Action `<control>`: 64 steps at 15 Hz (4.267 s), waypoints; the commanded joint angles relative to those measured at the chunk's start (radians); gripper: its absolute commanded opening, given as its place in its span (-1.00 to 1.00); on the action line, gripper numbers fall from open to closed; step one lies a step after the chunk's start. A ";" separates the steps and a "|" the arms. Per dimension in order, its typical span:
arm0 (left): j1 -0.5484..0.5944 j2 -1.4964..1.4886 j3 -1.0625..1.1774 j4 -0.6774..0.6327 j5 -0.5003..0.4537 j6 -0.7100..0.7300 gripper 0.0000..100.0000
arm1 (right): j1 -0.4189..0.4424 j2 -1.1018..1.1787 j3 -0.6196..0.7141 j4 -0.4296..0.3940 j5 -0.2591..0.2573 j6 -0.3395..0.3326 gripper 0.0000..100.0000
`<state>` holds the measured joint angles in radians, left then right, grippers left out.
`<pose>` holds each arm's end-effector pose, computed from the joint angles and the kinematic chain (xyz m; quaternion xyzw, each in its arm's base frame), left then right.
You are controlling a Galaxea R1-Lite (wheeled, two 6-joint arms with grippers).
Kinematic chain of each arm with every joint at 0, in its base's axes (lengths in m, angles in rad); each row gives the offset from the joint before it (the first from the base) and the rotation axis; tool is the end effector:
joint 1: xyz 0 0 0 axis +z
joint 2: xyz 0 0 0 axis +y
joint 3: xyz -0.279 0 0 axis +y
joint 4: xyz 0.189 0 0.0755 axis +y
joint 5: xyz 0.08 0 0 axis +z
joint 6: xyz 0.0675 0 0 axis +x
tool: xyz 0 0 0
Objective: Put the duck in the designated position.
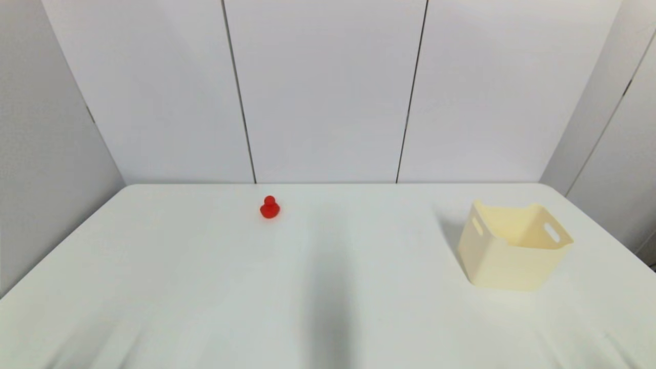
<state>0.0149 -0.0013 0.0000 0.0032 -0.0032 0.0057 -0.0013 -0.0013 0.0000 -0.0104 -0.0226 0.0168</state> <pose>0.0574 0.0006 0.0751 0.0028 0.0010 0.0058 1.0000 0.0574 -0.0016 0.0771 0.0085 -0.0059 -0.0119 0.9999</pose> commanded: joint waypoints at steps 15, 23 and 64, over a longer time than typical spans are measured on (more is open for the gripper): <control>0.000 0.001 0.000 0.000 0.000 0.000 1.00 | 0.001 0.001 0.000 0.000 0.000 0.000 1.00; 0.000 0.001 0.000 0.000 0.000 0.000 1.00 | 0.001 0.001 0.000 0.000 0.000 0.000 1.00; -0.374 2.008 -1.393 0.093 -0.012 -0.115 -1.00 | 0.000 0.001 0.000 0.000 0.000 0.000 1.00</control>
<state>-0.3496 1.9411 -1.3536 0.0928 -0.0149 -0.1087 -0.0013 -0.0013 0.0000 -0.0100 -0.0234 0.0164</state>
